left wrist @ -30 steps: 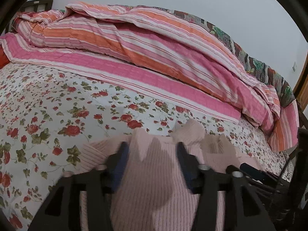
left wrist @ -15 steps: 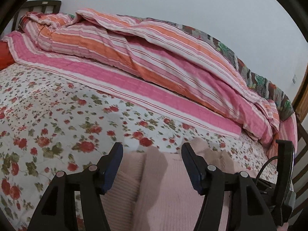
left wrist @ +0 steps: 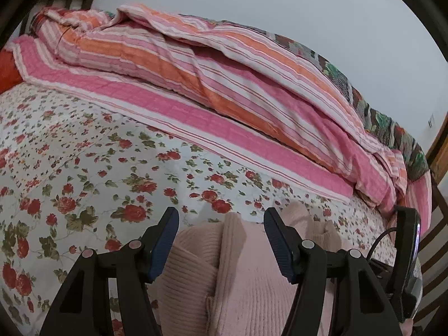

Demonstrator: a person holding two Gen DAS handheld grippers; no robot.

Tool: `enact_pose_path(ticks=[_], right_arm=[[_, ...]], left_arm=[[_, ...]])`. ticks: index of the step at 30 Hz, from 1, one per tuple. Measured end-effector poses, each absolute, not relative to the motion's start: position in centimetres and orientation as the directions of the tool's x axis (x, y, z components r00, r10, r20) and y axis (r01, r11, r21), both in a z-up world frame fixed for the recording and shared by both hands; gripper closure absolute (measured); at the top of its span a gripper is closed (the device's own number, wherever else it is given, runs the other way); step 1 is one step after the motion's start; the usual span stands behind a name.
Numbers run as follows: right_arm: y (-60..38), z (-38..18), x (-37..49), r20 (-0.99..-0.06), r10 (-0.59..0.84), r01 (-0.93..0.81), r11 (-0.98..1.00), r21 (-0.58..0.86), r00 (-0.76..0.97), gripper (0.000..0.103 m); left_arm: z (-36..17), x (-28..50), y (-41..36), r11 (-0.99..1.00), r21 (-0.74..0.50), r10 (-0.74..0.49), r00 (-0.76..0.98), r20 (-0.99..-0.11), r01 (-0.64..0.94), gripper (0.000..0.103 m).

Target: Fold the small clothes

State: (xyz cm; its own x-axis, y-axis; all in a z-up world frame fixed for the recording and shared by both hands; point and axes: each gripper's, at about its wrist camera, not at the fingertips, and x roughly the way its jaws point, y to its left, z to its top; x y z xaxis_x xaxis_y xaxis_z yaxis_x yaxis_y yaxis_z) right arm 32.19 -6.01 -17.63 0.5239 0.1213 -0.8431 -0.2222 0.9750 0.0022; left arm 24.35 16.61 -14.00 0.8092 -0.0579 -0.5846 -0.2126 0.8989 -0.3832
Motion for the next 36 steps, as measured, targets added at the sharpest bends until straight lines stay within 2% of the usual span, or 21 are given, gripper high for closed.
enact_pose_path(ticks=[9, 36], right_arm=[[-6.1, -16.7, 30.4, -0.836, 0.113, -0.221, 0.975, -0.011, 0.537, 0.054], [-5.0, -15.1, 21.9, -0.788, 0.096, -0.247, 0.966, -0.073, 0.608, 0.054]], left_arm=[[-13.3, 23.5, 15.7, 0.926, -0.324, -0.030, 0.818, -0.575, -0.194, 0.042], [-12.3, 20.3, 18.2, 0.919, -0.354, -0.047, 0.840, -0.540, -0.176, 0.042]])
